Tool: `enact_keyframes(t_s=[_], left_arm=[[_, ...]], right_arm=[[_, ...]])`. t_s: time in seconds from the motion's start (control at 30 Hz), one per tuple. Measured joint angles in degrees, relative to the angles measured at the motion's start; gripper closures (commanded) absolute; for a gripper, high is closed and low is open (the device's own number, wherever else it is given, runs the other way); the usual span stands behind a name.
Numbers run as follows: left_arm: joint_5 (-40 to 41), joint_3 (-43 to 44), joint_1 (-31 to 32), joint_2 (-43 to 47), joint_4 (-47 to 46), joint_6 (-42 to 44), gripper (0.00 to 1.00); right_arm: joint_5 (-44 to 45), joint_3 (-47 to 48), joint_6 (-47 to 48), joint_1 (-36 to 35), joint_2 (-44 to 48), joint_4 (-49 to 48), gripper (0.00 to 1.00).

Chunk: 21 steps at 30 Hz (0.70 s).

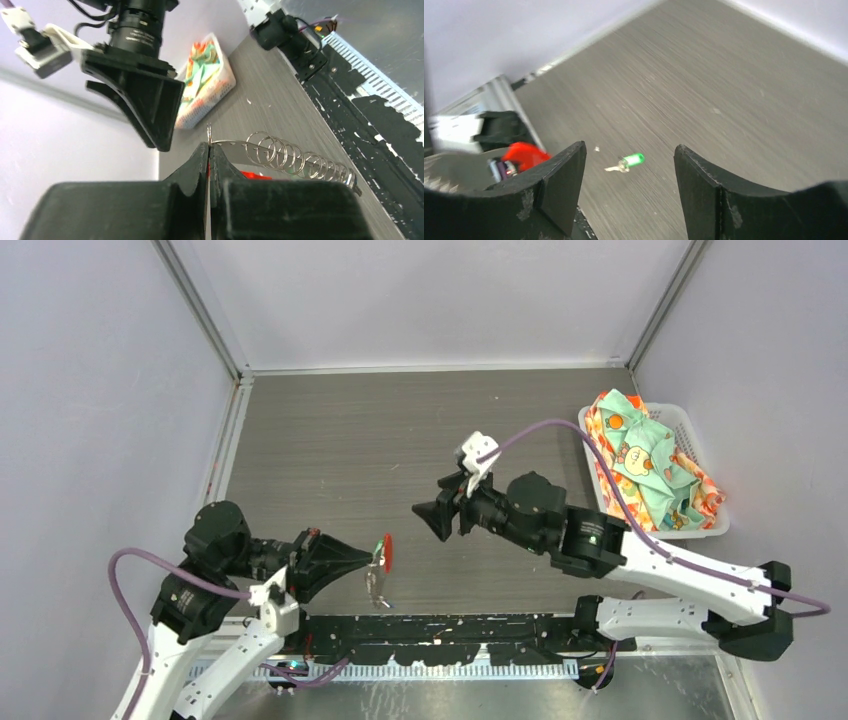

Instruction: Put the keys on the keyring

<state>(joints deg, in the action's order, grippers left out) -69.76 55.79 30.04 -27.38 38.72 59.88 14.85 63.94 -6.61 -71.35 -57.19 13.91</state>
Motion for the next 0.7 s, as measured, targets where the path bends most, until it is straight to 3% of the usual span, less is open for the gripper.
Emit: enact_keyframes(t_s=[0.13, 0.23, 0.53, 0.7], left_arm=[[9.1, -3.2, 0.0, 0.5, -3.4, -8.5, 1.0], [16.1, -5.2, 0.0, 0.6, -5.0, -13.7, 1.0], [34.3, -8.0, -0.1, -1.0, -9.0, -23.0, 1.0], [37.3, -7.5, -1.9, -3.3, -9.9, -26.5, 1.0]], right_arm=[[-0.7, -7.4, -6.6, 7.0, -2.7, -1.3, 0.28], [-4.0, -12.5, -7.9, 8.4, -6.5, -2.1, 0.27], [-17.2, -26.1, -1.7, 11.9, -11.9, -12.9, 0.23], [-26.9, -27.7, 3.7, 14.3, -19.8, -25.1, 0.23]])
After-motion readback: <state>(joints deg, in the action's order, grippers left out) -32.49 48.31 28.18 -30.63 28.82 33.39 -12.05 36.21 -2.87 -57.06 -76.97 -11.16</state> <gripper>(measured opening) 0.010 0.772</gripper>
